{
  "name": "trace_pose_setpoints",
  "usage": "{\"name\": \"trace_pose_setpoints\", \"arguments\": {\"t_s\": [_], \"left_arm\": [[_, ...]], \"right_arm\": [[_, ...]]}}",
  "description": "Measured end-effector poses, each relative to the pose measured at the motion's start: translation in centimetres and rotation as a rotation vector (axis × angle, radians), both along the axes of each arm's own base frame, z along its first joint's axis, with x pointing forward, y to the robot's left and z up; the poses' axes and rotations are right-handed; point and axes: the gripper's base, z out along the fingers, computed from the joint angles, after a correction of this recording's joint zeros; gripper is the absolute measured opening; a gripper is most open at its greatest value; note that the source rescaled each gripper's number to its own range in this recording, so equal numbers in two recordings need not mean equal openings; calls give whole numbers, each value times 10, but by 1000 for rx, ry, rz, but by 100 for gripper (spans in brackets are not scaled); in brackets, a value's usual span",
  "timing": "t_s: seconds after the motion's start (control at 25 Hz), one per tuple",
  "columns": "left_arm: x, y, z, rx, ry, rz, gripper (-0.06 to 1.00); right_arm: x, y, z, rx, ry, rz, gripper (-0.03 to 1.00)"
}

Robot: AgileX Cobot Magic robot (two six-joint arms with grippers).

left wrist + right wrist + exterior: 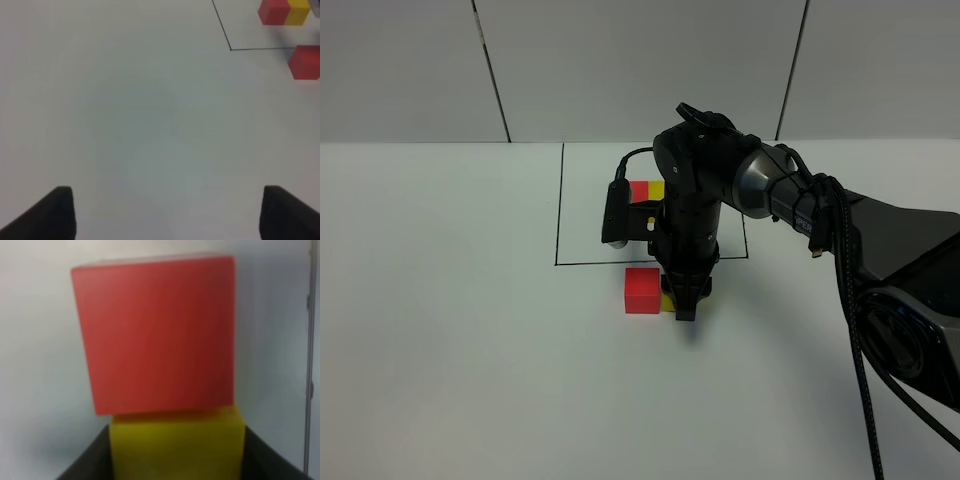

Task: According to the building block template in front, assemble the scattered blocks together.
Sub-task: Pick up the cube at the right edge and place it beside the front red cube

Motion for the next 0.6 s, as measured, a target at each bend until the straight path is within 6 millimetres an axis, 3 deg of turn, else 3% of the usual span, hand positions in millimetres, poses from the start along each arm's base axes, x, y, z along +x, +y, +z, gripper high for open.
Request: {"name": "trace_pose_setpoints", "arguments": {"t_s": [0.6], "left_arm": [[0, 0, 0, 0, 0, 0, 75]], "right_arm": [[0, 1, 0, 6, 1, 20, 0]]}}
